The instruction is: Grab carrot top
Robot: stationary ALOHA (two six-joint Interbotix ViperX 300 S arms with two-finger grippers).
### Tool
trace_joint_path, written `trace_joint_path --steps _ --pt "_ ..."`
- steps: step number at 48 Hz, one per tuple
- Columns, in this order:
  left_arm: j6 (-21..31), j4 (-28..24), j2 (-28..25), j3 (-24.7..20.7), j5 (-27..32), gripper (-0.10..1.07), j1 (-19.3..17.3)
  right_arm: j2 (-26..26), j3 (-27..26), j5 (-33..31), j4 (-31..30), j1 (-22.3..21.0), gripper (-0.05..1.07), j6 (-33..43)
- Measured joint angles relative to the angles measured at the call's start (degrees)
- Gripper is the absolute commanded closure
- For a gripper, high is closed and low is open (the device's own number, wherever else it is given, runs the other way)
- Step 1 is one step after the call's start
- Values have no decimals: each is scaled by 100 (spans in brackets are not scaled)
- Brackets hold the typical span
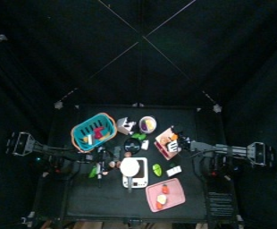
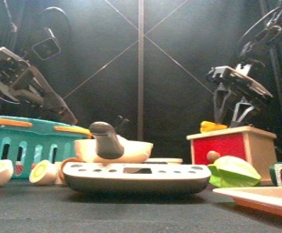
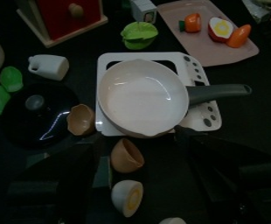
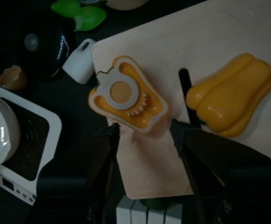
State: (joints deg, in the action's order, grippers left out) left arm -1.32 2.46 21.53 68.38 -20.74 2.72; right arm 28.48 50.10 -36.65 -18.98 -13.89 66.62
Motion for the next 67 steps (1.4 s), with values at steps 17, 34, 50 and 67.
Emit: trace_joint_path --steps 17,34,50,67 --pt "9 0 0 0 0 -1 0 475 -35 18 853 1195 17 35" --pt "0 0 0 9 0 -1 9 -255 -149 18 2505 2725 17 44" --pt "9 53 0 9 0 -1 18 -1468 -650 -475 3270 3542 17 747" --pt "9 62 0 9 9 -1 26 -2206 -1063 -712 2004 3779 16 2399"
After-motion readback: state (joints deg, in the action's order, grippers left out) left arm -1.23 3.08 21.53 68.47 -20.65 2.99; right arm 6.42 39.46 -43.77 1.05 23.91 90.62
